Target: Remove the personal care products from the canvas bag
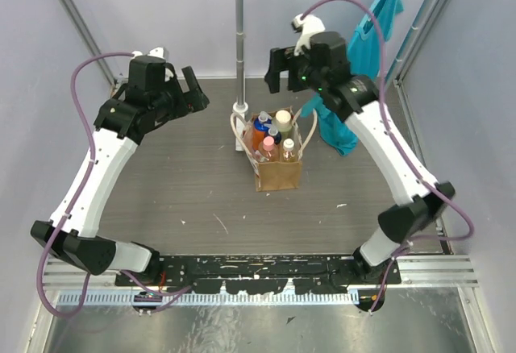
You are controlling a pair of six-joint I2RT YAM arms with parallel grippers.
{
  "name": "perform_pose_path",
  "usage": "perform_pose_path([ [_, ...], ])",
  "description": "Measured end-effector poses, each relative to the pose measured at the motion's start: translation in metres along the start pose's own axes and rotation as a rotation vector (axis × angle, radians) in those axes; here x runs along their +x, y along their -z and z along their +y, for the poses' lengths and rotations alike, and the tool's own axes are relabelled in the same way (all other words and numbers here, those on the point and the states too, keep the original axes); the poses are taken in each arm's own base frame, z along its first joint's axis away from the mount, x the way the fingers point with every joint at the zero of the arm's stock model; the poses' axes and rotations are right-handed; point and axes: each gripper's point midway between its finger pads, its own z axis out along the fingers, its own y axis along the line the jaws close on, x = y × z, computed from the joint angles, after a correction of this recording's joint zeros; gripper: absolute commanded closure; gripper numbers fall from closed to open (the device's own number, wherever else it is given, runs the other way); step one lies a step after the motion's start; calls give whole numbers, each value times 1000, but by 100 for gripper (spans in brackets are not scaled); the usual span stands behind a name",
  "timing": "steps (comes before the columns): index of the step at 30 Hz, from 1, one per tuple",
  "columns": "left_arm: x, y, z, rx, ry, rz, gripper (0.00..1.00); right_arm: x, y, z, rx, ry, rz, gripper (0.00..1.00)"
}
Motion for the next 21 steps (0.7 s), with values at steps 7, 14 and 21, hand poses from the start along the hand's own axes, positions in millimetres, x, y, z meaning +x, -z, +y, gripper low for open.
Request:
perform_pose_path([
  [7,28,-7,-4,45,13,90,2,123,-82,-9,28,7,381,0],
  [14,40,-7,-2,55,12,122,2,186,-99,-18,44,14,572,11],
  [21,43,-8,-9,94,14,133,2,188,-102,-12,12,6,574,22],
])
